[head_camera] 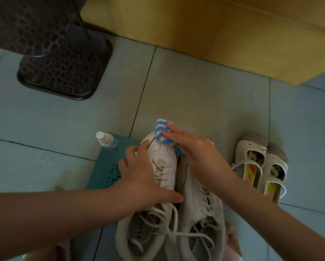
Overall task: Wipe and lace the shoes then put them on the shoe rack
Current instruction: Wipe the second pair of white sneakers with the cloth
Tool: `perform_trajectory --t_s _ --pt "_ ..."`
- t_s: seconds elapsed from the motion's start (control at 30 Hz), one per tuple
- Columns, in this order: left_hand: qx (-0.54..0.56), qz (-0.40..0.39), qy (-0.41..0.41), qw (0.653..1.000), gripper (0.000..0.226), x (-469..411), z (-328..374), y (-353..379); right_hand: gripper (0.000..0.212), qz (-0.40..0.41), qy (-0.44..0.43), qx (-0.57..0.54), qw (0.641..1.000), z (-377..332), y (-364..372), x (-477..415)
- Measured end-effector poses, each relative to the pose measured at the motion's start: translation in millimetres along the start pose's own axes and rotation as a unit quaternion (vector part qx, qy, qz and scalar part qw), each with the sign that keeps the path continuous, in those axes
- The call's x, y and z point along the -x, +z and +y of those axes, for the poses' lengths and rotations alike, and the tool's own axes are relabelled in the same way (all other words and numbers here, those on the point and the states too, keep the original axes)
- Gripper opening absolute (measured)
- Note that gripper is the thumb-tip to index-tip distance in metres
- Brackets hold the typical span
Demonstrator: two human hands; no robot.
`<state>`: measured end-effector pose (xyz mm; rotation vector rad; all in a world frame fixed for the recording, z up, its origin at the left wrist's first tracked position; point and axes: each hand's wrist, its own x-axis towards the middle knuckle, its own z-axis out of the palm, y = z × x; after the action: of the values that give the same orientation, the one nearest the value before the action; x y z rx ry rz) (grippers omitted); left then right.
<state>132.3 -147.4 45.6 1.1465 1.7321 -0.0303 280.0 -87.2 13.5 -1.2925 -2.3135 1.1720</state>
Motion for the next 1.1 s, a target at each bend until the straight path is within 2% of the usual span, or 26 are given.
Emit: perform_trajectory --t_s 0.07,0.23,0.4,0.5,0.63,0.67,0.8,0.9,0.93,1.0,1.03,1.1 --pt "0.001 0.019 0.001 1.0 0.134 -1 -2 4 0.05 0.02 0.005 -0.01 1.0 -4 4 1" --pt "0.039 0.048 0.03 0.998 0.116 -1 -16 3 0.052 -0.001 0.014 -0.031 0.999 -5 6 9" --pt "0.163 0.056 0.074 0.982 0.108 3 -46 -9 0.061 0.004 0.007 -0.034 0.999 -23 7 23" --pt "0.255 0.06 0.101 0.96 0.09 10 -55 -14 0.064 0.005 0.005 -0.03 1.0 -33 16 33" --pt "0.308 0.061 0.107 0.943 0.08 12 -60 -16 0.071 -0.011 0.022 -0.028 0.999 -44 20 46" --pt "0.314 0.055 0.108 0.942 0.081 12 -61 -17 0.071 -0.019 0.034 -0.036 0.999 -49 20 51" --pt "0.322 0.04 0.107 0.94 0.079 14 -65 -23 0.047 -0.086 0.083 -0.153 0.981 -72 14 75" --pt "0.312 0.03 0.105 0.944 0.076 16 -65 -25 0.054 -0.056 0.134 -0.165 0.976 -79 -13 70" --pt "0.311 0.025 0.103 0.945 0.077 17 -66 -26 0.056 -0.019 0.151 -0.179 0.972 -79 -25 62" --pt "0.312 0.02 0.098 0.945 0.079 16 -67 -27 0.055 0.087 0.114 -0.165 0.976 -75 -47 37" --pt "0.312 0.02 0.096 0.945 0.08 16 -68 -27 0.049 0.115 0.091 -0.138 0.979 -73 -52 21" --pt "0.321 0.022 0.09 0.942 0.079 17 -67 -26 0.041 0.091 0.061 -0.1 0.989 -67 -46 -11"
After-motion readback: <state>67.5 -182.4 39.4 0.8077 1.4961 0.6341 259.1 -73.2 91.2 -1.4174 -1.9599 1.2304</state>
